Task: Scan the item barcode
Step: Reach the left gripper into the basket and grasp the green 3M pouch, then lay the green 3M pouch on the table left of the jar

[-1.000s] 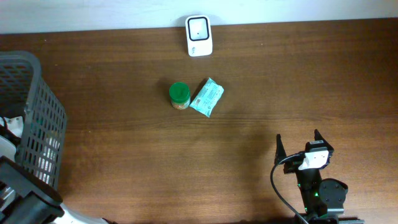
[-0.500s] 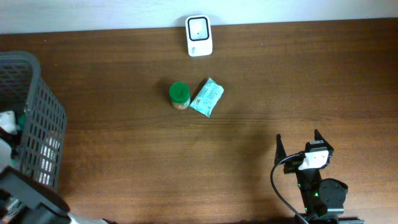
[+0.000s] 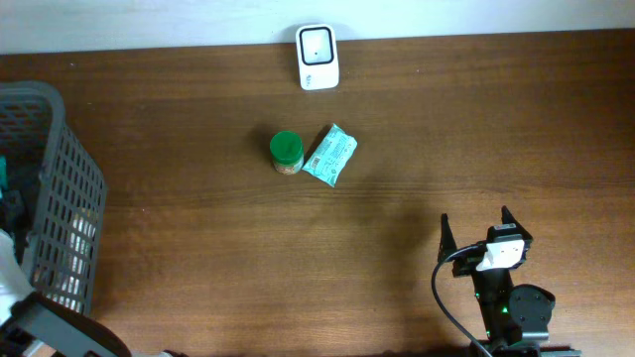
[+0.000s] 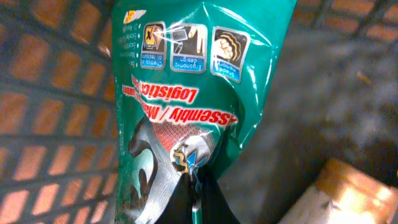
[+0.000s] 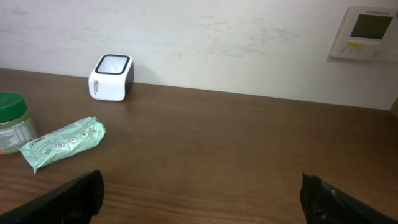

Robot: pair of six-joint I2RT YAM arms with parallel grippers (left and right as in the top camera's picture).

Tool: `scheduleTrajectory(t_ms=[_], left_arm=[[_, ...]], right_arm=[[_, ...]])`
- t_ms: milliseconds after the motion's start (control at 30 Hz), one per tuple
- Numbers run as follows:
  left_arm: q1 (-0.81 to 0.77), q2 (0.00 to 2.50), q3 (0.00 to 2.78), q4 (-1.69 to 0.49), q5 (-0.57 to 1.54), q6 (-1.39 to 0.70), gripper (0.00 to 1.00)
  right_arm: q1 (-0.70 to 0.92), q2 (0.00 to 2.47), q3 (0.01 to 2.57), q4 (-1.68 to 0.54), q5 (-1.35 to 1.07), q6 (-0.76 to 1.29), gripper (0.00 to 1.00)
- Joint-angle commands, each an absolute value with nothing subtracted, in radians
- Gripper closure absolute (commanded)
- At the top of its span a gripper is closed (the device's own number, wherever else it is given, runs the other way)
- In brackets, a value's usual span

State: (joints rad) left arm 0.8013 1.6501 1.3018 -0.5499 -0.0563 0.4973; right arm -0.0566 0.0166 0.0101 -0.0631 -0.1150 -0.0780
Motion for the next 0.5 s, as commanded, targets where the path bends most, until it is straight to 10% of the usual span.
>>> scheduleTrajectory(t_ms=[0,467], left_arm=[[0.773,1.528,1.321,-0.500,-0.041,0.495,1.00],[0.463,1.124,1.343,-0.244,-0.086,0.474,1.00]], right_arm=[[-0.059,0.012,0.006,-0.068,-0.128,-0.066,0.02],[-0.059,0.012,0.006,-0.068,-0.128,-0.066,0.02]])
